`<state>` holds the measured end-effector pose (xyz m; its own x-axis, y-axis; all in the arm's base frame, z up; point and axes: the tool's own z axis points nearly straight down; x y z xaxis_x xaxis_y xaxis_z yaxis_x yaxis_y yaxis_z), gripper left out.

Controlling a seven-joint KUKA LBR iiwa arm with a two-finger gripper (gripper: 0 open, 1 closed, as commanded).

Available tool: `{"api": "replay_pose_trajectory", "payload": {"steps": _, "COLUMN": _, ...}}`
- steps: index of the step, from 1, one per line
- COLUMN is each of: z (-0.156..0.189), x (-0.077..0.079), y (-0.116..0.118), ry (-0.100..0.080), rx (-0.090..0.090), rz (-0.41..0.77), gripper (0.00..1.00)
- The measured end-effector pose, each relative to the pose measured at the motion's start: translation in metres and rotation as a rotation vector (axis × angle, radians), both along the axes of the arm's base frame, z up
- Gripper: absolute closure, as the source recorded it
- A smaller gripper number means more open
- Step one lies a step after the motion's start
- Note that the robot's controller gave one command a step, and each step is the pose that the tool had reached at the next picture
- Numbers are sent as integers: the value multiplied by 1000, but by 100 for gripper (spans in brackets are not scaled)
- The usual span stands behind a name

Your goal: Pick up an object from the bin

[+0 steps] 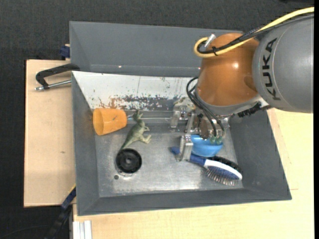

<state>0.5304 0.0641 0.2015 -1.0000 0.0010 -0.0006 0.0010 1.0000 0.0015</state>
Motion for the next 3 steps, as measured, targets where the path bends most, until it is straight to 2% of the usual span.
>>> {"api": "replay_pose_trajectory", "payload": {"steps": 1, "z": -89, "x": 14, "y": -23, "ry": 6, "rx": -2, "rz": 160, "gripper": 0}}
{"api": "replay_pose_trajectory", "payload": {"steps": 2, "z": -86, "x": 16, "y": -22, "ry": 0, "rx": 0, "rz": 160, "gripper": 100}}
{"api": "replay_pose_trajectory", "payload": {"steps": 3, "z": -86, "x": 16, "y": -22, "ry": 0, "rx": 0, "rz": 160, "gripper": 0}}
